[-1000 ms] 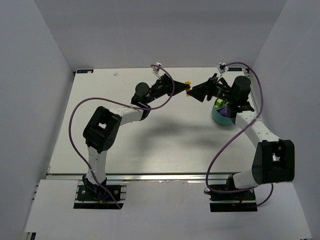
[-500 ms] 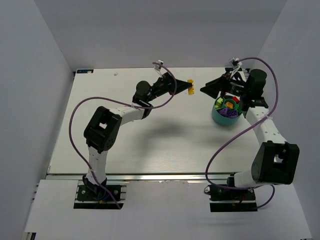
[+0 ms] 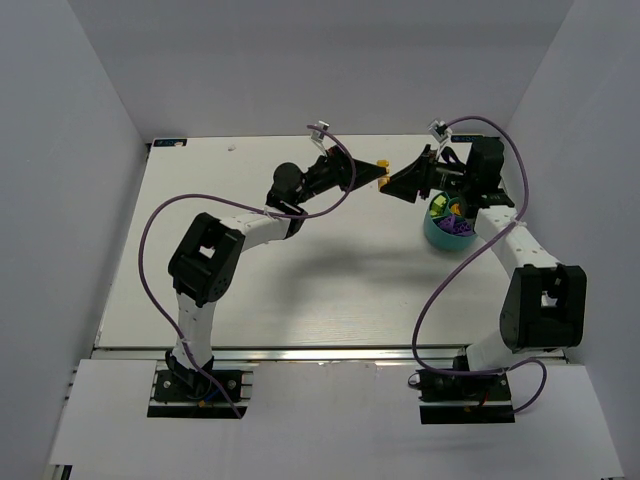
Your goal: Sort the legos into containers by color
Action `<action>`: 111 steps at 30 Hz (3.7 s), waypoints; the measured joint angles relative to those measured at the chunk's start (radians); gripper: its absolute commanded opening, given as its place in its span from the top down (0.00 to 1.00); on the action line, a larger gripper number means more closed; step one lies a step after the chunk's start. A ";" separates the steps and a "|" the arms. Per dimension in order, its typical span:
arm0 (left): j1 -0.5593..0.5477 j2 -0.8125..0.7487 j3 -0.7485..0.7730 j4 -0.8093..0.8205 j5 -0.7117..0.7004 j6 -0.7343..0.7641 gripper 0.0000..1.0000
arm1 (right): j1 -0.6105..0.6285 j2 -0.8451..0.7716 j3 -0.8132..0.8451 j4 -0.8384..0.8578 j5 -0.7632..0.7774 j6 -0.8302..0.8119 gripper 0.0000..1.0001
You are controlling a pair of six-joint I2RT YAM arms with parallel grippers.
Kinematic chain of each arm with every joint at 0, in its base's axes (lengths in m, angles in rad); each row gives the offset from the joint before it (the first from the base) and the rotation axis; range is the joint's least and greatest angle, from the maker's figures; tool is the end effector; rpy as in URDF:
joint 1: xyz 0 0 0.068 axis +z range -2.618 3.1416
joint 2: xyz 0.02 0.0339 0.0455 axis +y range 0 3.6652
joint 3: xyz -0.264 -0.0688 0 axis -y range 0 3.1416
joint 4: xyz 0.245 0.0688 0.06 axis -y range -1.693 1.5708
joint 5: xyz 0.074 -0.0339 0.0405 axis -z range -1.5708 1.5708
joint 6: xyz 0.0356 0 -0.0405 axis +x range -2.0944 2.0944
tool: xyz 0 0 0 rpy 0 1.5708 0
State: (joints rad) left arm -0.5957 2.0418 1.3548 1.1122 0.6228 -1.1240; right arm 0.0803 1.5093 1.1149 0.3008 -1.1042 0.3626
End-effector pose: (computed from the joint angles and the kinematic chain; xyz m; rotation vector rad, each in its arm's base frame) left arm 0.3700 -0.2759 0.2822 0.2885 1.4325 -1.8108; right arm 0.3390 0.0592 0.3298 -0.6385 1.6462 1.2334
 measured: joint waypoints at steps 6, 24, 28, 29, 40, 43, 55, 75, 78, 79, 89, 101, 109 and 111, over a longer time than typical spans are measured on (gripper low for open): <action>-0.002 0.000 0.000 0.004 -0.002 0.006 1.00 | 0.007 0.014 0.023 0.016 -0.008 0.020 0.44; -0.002 0.001 -0.009 0.063 -0.016 -0.008 1.00 | 0.014 0.018 0.028 0.098 -0.045 0.102 0.78; -0.002 0.000 -0.037 0.100 -0.032 -0.019 1.00 | 0.011 0.018 0.028 0.098 -0.050 0.104 0.79; -0.002 0.000 -0.042 0.106 -0.038 -0.021 1.00 | 0.008 0.018 0.028 0.098 -0.053 0.105 0.80; -0.008 -0.016 -0.089 0.135 -0.047 -0.029 1.00 | -0.023 0.016 0.035 0.087 -0.113 0.128 0.81; -0.008 -0.021 -0.097 0.138 -0.046 -0.028 1.00 | -0.037 0.013 0.042 0.087 -0.122 0.136 0.81; 0.012 -0.039 -0.185 0.126 -0.026 -0.028 1.00 | -0.142 0.007 0.095 0.146 -0.076 0.163 0.82; 0.084 -0.251 -0.250 -0.332 -0.082 0.267 0.39 | -0.240 0.055 0.632 -0.857 0.241 -0.782 0.90; 0.113 -0.372 -0.250 -0.521 -0.150 0.401 0.31 | -0.246 0.066 0.681 -1.066 0.372 -0.985 0.92; 0.124 -0.409 -0.250 -0.571 -0.168 0.436 0.27 | -0.246 0.076 0.694 -1.127 0.415 -1.041 0.92; 0.220 -0.579 -0.333 -0.774 -0.258 0.571 0.26 | -0.235 0.216 0.742 -1.436 0.683 -1.310 0.95; 0.221 -0.599 -0.395 -0.825 -0.271 0.590 0.25 | -0.176 0.333 0.776 -1.480 0.847 -1.397 0.94; 0.229 -0.612 -0.400 -0.825 -0.272 0.593 0.25 | -0.141 0.364 0.776 -1.479 0.942 -1.422 0.92; 0.233 -0.612 -0.400 -0.825 -0.272 0.593 0.25 | -0.132 0.364 0.776 -1.479 0.960 -1.426 0.90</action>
State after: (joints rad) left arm -0.3630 1.4300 0.9550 0.2874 0.3508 -0.5312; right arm -0.0521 1.8732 1.8908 -1.1786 -0.1444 -1.0634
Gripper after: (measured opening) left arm 0.749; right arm 0.413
